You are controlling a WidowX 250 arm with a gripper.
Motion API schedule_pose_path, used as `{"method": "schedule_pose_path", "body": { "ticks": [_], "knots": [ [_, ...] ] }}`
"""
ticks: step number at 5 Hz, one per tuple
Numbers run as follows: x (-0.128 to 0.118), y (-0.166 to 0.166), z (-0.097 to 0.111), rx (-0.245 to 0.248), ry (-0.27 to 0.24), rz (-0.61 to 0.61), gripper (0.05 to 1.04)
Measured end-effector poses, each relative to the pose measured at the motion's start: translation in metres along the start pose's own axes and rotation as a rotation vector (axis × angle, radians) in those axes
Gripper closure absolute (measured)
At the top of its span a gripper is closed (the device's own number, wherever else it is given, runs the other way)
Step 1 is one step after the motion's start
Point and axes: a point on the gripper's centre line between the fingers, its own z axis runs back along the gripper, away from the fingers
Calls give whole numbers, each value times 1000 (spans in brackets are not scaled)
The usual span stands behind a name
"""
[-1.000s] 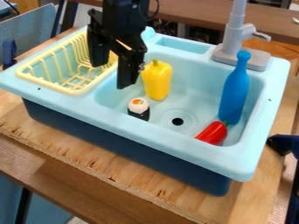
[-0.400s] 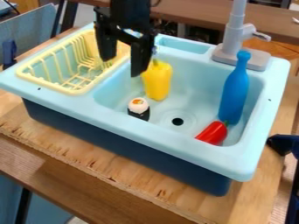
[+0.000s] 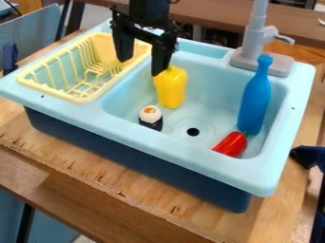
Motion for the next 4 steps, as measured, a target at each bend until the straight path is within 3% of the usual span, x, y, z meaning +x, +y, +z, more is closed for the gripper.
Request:
{"method": "schedule_pose_path", "body": {
  "ticks": [2, 4],
  "knots": [
    [27, -1, -5, -24, 24, 45, 82],
    [38, -2, -13, -21, 47, 56, 82]
  ]
}}
